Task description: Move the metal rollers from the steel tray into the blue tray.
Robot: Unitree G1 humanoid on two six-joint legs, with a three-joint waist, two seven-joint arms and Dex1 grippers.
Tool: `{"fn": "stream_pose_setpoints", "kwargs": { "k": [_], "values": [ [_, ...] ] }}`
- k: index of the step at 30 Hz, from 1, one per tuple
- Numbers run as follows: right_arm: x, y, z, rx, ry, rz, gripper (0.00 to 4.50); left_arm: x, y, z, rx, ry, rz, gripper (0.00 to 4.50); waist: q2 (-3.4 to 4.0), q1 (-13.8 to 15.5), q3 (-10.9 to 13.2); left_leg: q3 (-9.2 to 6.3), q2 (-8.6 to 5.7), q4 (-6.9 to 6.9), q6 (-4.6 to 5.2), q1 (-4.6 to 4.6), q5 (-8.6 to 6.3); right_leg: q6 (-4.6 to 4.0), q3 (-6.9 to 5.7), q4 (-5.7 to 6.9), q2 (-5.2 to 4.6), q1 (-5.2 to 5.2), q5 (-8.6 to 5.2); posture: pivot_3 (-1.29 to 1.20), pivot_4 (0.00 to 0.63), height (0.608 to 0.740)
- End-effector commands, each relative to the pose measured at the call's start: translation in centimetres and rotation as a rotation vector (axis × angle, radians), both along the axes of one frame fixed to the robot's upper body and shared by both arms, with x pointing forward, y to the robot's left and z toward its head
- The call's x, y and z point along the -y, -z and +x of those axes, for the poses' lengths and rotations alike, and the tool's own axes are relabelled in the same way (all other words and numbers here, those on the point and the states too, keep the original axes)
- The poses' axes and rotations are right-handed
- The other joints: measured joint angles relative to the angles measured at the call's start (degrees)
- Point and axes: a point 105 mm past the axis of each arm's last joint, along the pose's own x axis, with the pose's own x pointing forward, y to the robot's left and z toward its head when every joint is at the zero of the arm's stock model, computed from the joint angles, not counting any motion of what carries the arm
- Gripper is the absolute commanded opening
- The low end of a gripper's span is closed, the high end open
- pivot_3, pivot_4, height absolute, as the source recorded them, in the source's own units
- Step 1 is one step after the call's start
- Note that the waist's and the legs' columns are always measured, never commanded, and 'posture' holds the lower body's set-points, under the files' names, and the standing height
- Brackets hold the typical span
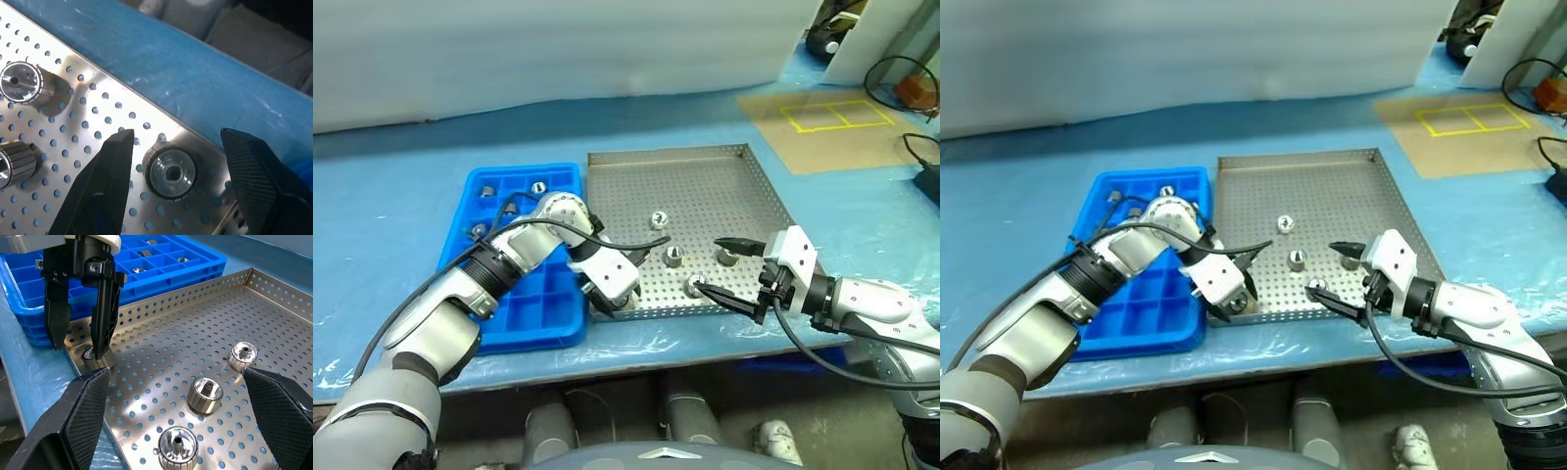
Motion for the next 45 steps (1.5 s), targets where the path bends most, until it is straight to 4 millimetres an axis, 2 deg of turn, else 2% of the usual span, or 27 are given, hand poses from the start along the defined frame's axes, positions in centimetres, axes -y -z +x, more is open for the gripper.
{"fn": "stream_pose_setpoints", "kwargs": {
  "k": [1, 3, 5, 8, 10, 15, 21, 25, 35, 45],
  "values": [
    [-0.4, -1.0, -0.2, 0.056, -0.017, 0.003, 4.5, 0.0, -2.1, -1.0, -0.062, 0.009, -0.061, 3.01, -0.02, -0.4, 0.0, 0.01, -0.07, 0.0, 0.28, -0.08, 0.17, -0.02, 0.13, 0.05, 0.01, -0.04, 0.03, -0.4, 0.15, 0.74],
    [-0.4, -0.8, -0.2, 0.056, -0.025, -0.01, 4.5, -0.2, -2.6, -1.6, -0.127, -0.002, -0.071, 3.01, -0.05, -0.5, 0.0, 0.1, -0.19, 0.15, 0.5, -0.02, 0.22, -0.2, 0.47, 0.23, 0.02, -0.02, 0.77, -0.39, 0.15, 0.74],
    [-0.5, -0.7, -0.2, 0.054, -0.032, -0.011, 4.5, 0.0, -2.8, -1.4, -0.138, -0.013, -0.091, 3.01, -0.05, -0.5, 0.0, 0.14, -0.22, 0.21, 0.65, 0.19, 0.15, -0.15, 0.58, 0.62, 0.02, -0.01, 0.94, -0.39, 0.15, 0.74],
    [-0.6, -0.8, -0.1, 0.056, -0.033, -0.007, 4.5, 0.0, -2.2, 0.6, -0.037, -0.044, -0.084, 3.01, 0.01, -0.3, 0.0, 0.14, -0.12, 0.15, 0.81, 0.3, 0.06, 0.29, 0.62, 1.11, 0.11, 0.04, 1.45, -0.39, 0.15, 0.74],
    [-0.6, -0.8, -0.1, 0.057, -0.034, -0.006, 4.5, 0.2, -1.9, 1.7, 0.029, -0.046, -0.088, 3.01, 0.02, -0.4, 0.0, 0.13, -0.03, -0.05, 0.86, 0.27, 0.02, 0.02, 0.65, 1.13, 0.18, 0.02, 1.69, -0.38, 0.15, 0.74],
    [-0.7, -1.0, -0.1, 0.058, -0.031, -0.002, 4.5, -0.5, -0.6, 2.8, 0.148, 0.021, -0.019, 3.01, 0.03, -0.5, 0.0, 0.13, 0.04, -0.39, 1.05, 0.08, 0.05, -0.01, 0.67, 0.96, 0.23, -0.07, 1.6, -0.4, 0.15, 0.74],
    [-0.7, -0.9, -0.3, 0.056, -0.022, -0.004, 4.5, -0.5, -0.6, 1.9, 0.102, 0.071, -0.026, 3.01, 0.0, -0.1, 0.0, 0.17, -0.04, -0.36, 1.26, 0.13, -0.1, -0.02, 0.7, 0.92, 0.12, -0.02, 1.54, -0.4, 0.15, 0.74],
    [-0.7, -1.0, -0.4, 0.057, -0.018, -0.003, 4.5, -0.2, -1.2, 0.6, 0.031, 0.078, -0.062, 3.01, -0.01, 0.1, 0.0, 0.17, -0.04, -0.17, 0.98, 0.31, -0.18, -0.02, 0.7, 1.1, 0.11, 0.08, 1.54, -0.4, 0.15, 0.74],
    [-0.7, -1.1, -0.2, 0.059, -0.019, -0.005, 4.5, -1.0, 0.4, 0.2, 0.064, 0.125, 0.009, 3.01, 0.0, 0.0, 0.0, 0.18, -0.06, 0.0, 0.99, 0.31, -0.18, 0.04, 0.7, 1.12, 0.14, 0.13, 1.59, -0.4, 0.15, 0.74],
    [-0.8, -1.2, -0.1, 0.067, -0.017, -0.006, 4.5, -0.8, 1.6, -0.4, 0.055, 0.149, 0.013, 3.01, 0.0, -0.2, 0.0, 0.2, -0.06, -0.06, 1.02, 0.32, -0.2, 0.04, 0.7, 1.08, 0.14, 0.14, 1.59, -0.4, 0.15, 0.74]
  ]
}}
